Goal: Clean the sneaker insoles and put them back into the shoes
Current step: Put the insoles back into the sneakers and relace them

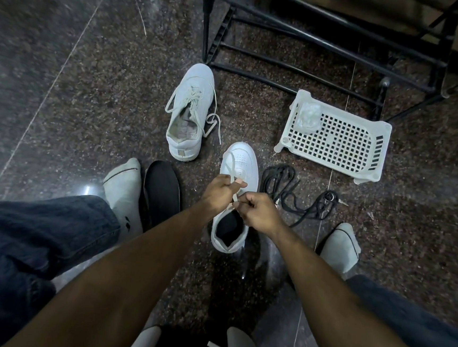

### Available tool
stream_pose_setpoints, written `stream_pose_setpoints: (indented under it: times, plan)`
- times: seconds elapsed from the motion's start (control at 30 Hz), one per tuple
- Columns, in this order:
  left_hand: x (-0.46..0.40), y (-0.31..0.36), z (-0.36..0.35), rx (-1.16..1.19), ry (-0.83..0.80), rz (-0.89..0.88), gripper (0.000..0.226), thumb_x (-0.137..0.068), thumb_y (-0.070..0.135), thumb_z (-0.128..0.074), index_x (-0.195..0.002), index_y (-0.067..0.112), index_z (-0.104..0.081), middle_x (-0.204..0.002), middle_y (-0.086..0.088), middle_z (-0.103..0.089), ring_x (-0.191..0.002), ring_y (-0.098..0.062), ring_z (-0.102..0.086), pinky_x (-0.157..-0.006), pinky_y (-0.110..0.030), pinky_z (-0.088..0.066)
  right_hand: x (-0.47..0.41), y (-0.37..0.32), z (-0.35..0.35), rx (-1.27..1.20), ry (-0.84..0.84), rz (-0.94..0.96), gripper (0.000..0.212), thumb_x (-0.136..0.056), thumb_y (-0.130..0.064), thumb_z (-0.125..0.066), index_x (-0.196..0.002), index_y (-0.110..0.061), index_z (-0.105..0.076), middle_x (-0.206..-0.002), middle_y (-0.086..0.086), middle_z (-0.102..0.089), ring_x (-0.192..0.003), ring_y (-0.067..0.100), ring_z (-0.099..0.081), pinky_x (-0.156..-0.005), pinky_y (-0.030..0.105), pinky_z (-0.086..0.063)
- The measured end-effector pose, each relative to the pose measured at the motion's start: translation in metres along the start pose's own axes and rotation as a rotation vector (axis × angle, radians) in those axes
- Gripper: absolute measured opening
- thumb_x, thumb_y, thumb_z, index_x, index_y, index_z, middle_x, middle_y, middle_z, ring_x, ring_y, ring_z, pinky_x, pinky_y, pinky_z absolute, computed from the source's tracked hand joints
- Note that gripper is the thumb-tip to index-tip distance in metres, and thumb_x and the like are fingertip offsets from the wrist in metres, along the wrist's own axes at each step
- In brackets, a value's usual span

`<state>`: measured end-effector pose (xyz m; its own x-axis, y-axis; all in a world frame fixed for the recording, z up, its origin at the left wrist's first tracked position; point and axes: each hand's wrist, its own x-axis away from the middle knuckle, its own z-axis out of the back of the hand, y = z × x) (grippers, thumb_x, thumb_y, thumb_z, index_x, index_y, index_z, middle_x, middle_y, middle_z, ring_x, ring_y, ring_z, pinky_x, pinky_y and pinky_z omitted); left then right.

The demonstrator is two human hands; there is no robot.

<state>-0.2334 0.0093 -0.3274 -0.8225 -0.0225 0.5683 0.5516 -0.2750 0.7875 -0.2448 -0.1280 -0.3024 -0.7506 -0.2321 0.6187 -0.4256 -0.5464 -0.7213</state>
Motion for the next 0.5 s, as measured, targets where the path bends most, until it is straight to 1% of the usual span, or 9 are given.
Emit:
stream_pose_setpoints:
  times: [0.03, 0.07, 0.1, 0.13, 0.2, 0.3, 0.37, 0.43, 0.5]
  plan:
    - [0.001, -0.002, 0.002, -0.067, 0.016, -0.029, 0.037, -0.092, 0.038, -0.058, -0.077, 0.008, -0.071, -0.093, -0.011, -0.063, -0.084, -0.022, -0.061, -0.072, -0.033, -0.049, -0.001, 0.0, -0.002, -0.044, 0.011, -0.043, 0.029, -0.091, -0.01, -0.062, -0.064, -0.024, -0.062, -0.052, -0.012, -0.058, -0.046, 0.002, -0.049, -0.054, 0.026, -0.041]
    - [0.003, -0.005, 0.004, -0.129, 0.03, -0.061, 0.038, -0.086, 0.043, -0.06, -0.065, 0.011, -0.065, -0.079, -0.008, -0.059, -0.073, -0.021, -0.058, -0.067, -0.032, -0.045, -0.001, -0.001, -0.003, -0.093, 0.013, -0.093, 0.03, -0.091, -0.009, -0.059, -0.064, -0.022, -0.061, -0.054, -0.009, -0.057, -0.047, 0.008, -0.049, -0.051, 0.026, -0.043]
    - [0.005, -0.006, 0.009, -0.189, 0.028, -0.083, 0.034, -0.081, 0.045, -0.06, -0.059, 0.018, -0.059, -0.072, -0.004, -0.057, -0.068, -0.019, -0.056, -0.064, -0.031, -0.042, -0.001, -0.002, -0.004, -0.139, 0.016, -0.14, 0.029, -0.091, -0.006, -0.055, -0.066, -0.02, -0.061, -0.057, -0.003, -0.056, -0.049, 0.011, -0.05, -0.05, 0.026, -0.044]
    - [0.009, -0.007, 0.014, -0.252, 0.001, -0.092, 0.027, -0.078, 0.043, -0.062, -0.059, 0.025, -0.057, -0.072, 0.0, -0.059, -0.069, -0.018, -0.058, -0.065, -0.031, -0.045, -0.001, -0.003, -0.005, -0.175, 0.018, -0.182, 0.027, -0.089, -0.003, -0.053, -0.069, -0.017, -0.061, -0.059, 0.0, -0.056, -0.05, 0.012, -0.05, -0.049, 0.025, -0.046]
    - [0.016, -0.009, 0.021, -0.344, -0.094, -0.099, 0.016, -0.079, 0.041, -0.065, -0.066, 0.032, -0.062, -0.075, 0.006, -0.065, -0.078, -0.018, -0.065, -0.072, -0.033, -0.051, -0.002, -0.004, -0.004, -0.244, 0.032, -0.235, 0.02, -0.088, -0.001, -0.053, -0.076, -0.014, -0.062, -0.061, 0.002, -0.056, -0.049, 0.01, -0.049, -0.048, 0.023, -0.048]
    - [0.021, -0.011, 0.029, -0.501, -0.152, -0.153, 0.02, -0.079, 0.046, -0.061, -0.081, 0.027, -0.069, -0.085, 0.007, -0.065, -0.086, -0.017, -0.064, -0.077, -0.034, -0.052, -0.002, -0.006, -0.001, -0.35, 0.018, -0.293, 0.011, -0.09, -0.01, -0.063, -0.081, -0.015, -0.063, -0.063, 0.002, -0.057, -0.047, 0.009, -0.049, -0.05, 0.025, -0.049]
    - [0.021, -0.008, 0.033, -0.686, -0.193, -0.258, 0.02, -0.081, 0.036, -0.061, -0.093, 0.023, -0.069, -0.1, 0.004, -0.063, -0.1, -0.017, -0.059, -0.084, -0.034, -0.049, -0.004, -0.01, 0.003, -0.352, 0.003, -0.349, 0.004, -0.088, -0.009, -0.065, -0.087, -0.013, -0.067, -0.063, 0.002, -0.059, -0.049, 0.011, -0.051, -0.052, 0.025, -0.05]
    - [0.023, -0.002, 0.034, -0.906, -0.206, -0.42, 0.021, -0.085, 0.03, -0.06, -0.101, 0.019, -0.067, -0.111, 0.003, -0.058, -0.111, -0.017, -0.05, -0.088, -0.034, -0.044, -0.007, -0.016, 0.006, -0.312, -0.008, -0.396, 0.007, -0.086, -0.008, -0.064, -0.091, -0.009, -0.069, -0.064, 0.003, -0.061, -0.05, 0.012, -0.053, -0.051, 0.023, -0.049]
    - [0.024, 0.001, 0.036, -1.044, -0.156, -0.603, 0.023, -0.083, 0.031, -0.06, -0.101, 0.019, -0.067, -0.115, 0.005, -0.055, -0.119, -0.016, -0.043, -0.092, -0.034, -0.038, -0.01, -0.024, 0.006, -0.277, 0.007, -0.427, 0.008, -0.084, -0.004, -0.062, -0.084, -0.008, -0.069, -0.066, 0.006, -0.064, -0.05, 0.013, -0.056, -0.049, 0.022, -0.048]
